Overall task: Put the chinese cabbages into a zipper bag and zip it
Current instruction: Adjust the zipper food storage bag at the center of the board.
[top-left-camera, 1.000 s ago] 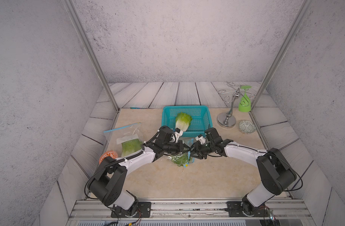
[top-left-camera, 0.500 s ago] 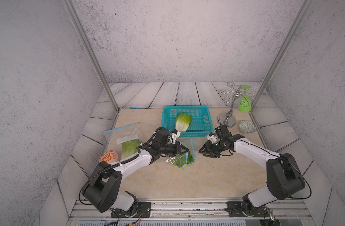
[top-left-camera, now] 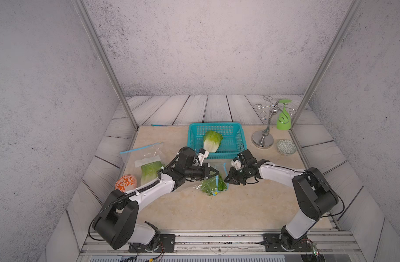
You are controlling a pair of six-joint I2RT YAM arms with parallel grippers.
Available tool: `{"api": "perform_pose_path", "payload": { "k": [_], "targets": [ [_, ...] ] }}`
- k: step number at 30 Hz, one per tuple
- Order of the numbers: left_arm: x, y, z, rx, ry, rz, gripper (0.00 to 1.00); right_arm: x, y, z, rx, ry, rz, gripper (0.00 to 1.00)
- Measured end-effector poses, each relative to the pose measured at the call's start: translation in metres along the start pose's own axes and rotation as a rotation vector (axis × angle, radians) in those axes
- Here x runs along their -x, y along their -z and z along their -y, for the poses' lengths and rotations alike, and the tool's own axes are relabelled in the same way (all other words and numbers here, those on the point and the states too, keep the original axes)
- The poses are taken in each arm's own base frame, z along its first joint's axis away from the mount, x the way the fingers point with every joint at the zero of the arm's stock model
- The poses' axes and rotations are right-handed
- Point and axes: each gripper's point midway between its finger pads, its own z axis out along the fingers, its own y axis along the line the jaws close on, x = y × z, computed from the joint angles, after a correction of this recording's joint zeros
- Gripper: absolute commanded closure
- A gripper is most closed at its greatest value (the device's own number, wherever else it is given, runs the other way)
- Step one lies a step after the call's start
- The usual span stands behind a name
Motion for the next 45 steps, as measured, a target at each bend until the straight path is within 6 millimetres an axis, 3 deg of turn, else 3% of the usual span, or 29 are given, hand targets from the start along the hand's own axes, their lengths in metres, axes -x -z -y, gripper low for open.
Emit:
{"api": "perform_pose_path", "payload": {
  "k": [3,6,11,13,16,20,24,27,33,35,37,39,41,43,45],
  "targets": [
    [0.002,0.016,-0.003,0.036,0.006,0.010,1.00,0.004,0.017,-0.013,-0.035,0.049,-0.001,1.00],
    [0.006,0.044,0.005,0.079,-0.021,0.048,1.00,0.016,0.058,-0.058,-0.017,0.166,0.032,1.00],
    [0.007,0.086,0.053,0.031,-0.107,0.133,1.00,0.018,0.141,-0.159,0.114,0.412,0.094,1.00],
    [0.009,0.099,0.071,0.007,-0.134,0.164,1.00,0.010,0.159,-0.180,0.155,0.459,0.094,1.00],
    [0.009,0.116,0.091,-0.013,-0.163,0.211,1.00,-0.004,0.173,-0.194,0.190,0.472,0.058,1.00],
    [0.010,0.123,0.099,-0.020,-0.173,0.225,1.00,-0.011,0.175,-0.202,0.239,0.455,0.025,1.00],
    [0.014,0.118,0.083,0.010,-0.117,0.201,1.00,-0.011,0.164,-0.197,0.232,0.414,-0.015,1.00],
    [0.021,0.124,0.077,0.039,-0.096,0.211,1.00,-0.006,0.164,-0.208,0.278,0.398,-0.007,1.00],
    [0.046,0.157,0.104,0.028,-0.170,0.292,1.00,0.010,0.176,-0.246,0.387,0.434,0.058,1.00],
    [0.044,0.155,0.103,0.011,-0.170,0.284,1.00,0.012,0.171,-0.245,0.396,0.437,0.063,1.00],
    [0.037,0.146,0.088,0.006,-0.139,0.262,1.00,0.011,0.155,-0.229,0.370,0.407,0.036,0.98],
    [0.028,0.135,0.066,0.021,-0.085,0.228,1.00,0.008,0.134,-0.206,0.322,0.355,-0.009,0.86],
    [0.020,0.122,0.043,0.048,-0.023,0.180,1.00,0.005,0.117,-0.185,0.263,0.298,-0.058,0.61],
    [0.020,0.118,0.035,0.063,-0.002,0.158,1.00,0.011,0.119,-0.187,0.249,0.304,-0.059,0.51],
    [0.027,0.124,0.038,0.081,-0.006,0.168,1.00,0.025,0.139,-0.205,0.282,0.355,0.001,0.45]
  ]
}}
